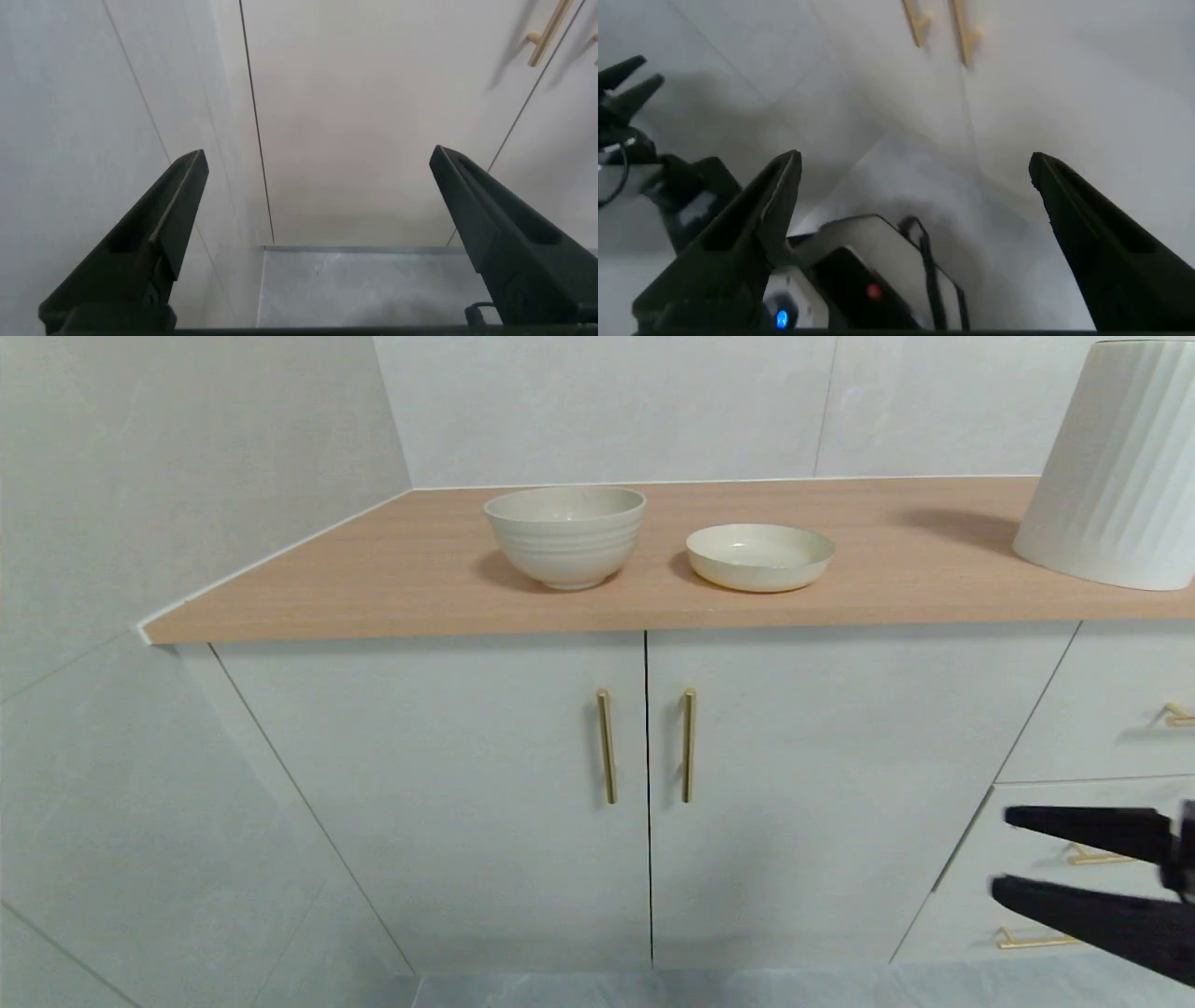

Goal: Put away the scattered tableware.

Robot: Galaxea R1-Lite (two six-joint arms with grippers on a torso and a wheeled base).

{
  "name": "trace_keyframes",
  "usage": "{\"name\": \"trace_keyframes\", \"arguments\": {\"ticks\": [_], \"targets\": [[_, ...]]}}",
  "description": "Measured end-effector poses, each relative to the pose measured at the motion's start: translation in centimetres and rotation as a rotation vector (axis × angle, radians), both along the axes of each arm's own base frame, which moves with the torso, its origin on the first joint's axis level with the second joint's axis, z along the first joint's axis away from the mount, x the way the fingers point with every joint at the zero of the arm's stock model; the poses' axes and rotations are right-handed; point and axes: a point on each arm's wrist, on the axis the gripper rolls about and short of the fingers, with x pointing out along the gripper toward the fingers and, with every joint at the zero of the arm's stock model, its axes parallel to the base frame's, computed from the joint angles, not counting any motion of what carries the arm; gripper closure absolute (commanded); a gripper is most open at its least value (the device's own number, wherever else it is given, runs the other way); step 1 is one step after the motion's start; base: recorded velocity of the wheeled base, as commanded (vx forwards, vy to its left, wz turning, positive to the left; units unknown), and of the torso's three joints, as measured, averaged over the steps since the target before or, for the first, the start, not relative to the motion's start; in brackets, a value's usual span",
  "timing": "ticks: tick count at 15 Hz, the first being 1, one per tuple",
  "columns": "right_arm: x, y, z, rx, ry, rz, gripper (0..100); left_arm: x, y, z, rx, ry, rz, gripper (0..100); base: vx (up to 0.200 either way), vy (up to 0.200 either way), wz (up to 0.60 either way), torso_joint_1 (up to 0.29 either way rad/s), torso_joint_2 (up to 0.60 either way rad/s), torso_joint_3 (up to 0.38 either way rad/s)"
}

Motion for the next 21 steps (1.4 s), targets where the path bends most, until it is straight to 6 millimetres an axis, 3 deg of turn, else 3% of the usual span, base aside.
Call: {"name": "trace_keyframes", "arguments": {"ticks": [4,7,9,13,21], "targets": [[8.5,6.0,-1.0,0.037,0.008,0.090,0,0.0,0.0,0.0,0.000,0.000,0.000,0,0.000,0.000,0.00,0.000,0.00,0.000],[11.7,10.5,-3.0,0.017,0.029,0.109,0,0.0,0.0,0.0,0.000,0.000,0.000,0,0.000,0.000,0.00,0.000,0.00,0.000],[12.8,12.3,-4.3,0.019,0.006,0.101,0,0.0,0.0,0.0,0.000,-0.001,0.000,0,0.000,0.000,0.00,0.000,0.00,0.000],[14.1,13.5,-6.2,0.050,-0.003,0.083,0,0.0,0.0,0.0,0.000,0.000,-0.001,0,0.000,0.000,0.00,0.000,0.00,0.000],[16.1,14.8,-7.1,0.220,-0.017,0.022,0,0.0,0.0,0.0,0.000,0.000,0.000,0,0.000,0.000,0.00,0.000,0.00,0.000]]}}
